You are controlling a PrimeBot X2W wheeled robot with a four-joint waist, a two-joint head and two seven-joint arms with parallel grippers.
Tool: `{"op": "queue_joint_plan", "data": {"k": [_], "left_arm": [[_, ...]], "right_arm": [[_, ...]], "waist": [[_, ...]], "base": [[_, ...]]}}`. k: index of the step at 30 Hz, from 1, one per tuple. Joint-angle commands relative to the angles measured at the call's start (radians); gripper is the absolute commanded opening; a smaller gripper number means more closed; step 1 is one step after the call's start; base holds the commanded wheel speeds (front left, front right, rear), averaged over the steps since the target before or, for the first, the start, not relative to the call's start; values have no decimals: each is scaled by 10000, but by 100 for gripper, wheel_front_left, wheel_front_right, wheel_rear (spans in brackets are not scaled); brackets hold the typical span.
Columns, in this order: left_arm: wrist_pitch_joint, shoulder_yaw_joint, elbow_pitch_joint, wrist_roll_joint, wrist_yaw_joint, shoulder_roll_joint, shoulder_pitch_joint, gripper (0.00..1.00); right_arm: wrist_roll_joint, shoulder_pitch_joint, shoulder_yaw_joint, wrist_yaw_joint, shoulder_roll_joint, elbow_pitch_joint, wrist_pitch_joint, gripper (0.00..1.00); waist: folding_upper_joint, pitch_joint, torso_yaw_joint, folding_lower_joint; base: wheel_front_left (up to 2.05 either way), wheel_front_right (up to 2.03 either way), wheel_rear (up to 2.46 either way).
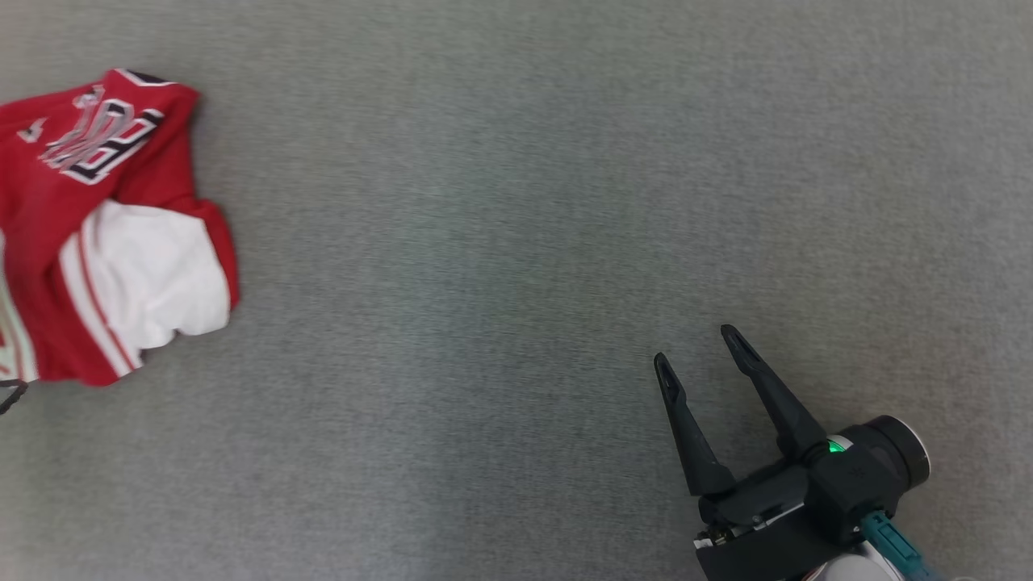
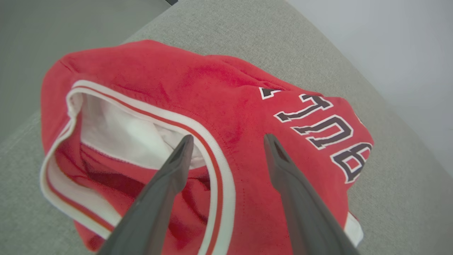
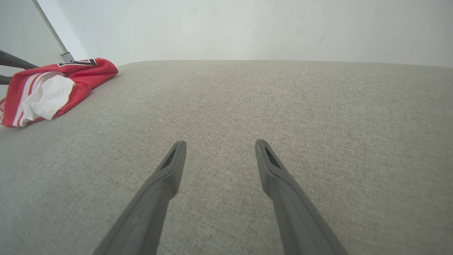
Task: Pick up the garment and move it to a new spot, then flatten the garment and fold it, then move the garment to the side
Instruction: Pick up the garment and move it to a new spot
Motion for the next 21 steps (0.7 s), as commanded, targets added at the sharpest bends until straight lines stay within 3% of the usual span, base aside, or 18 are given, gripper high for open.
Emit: {"op": "queue_joint_plan", "data": {"k": [1,5,6,7,8,9,21], "left_arm": [[103,21,55,20,66,132,92,100],[310,-74,213,124,263,185,222,100],[358,-70,223,111,306,204,241,95],[399,-75,231,119,335,230,259,45],[406,-80,221,130,346,256,276,28],[391,-82,206,152,377,274,282,0],[743,43,-601,-357,95,330,349,0]], "right_arm": [[-36,-120,38,-26,58,19,-70,100],[-32,-202,118,-26,109,77,-150,100],[-27,-207,125,-26,129,94,-169,100],[-21,-217,130,-26,143,110,-179,100],[-12,-224,123,-26,161,124,-192,100],[-3,-232,116,-26,173,139,-222,100],[251,-324,170,-26,391,632,-469,100]], "waist": [[-2,393,-474,-2],[-2,397,-641,-2],[-2,390,-675,-2],[-2,379,-705,-2],[-2,369,-730,-2],[-2,358,-753,-2],[-2,-364,-728,-2]], "base": [[0,0,0],[0,0,0],[0,0,0],[0,0,0],[0,0,0],[0,0,0],[0,0,0]]}}
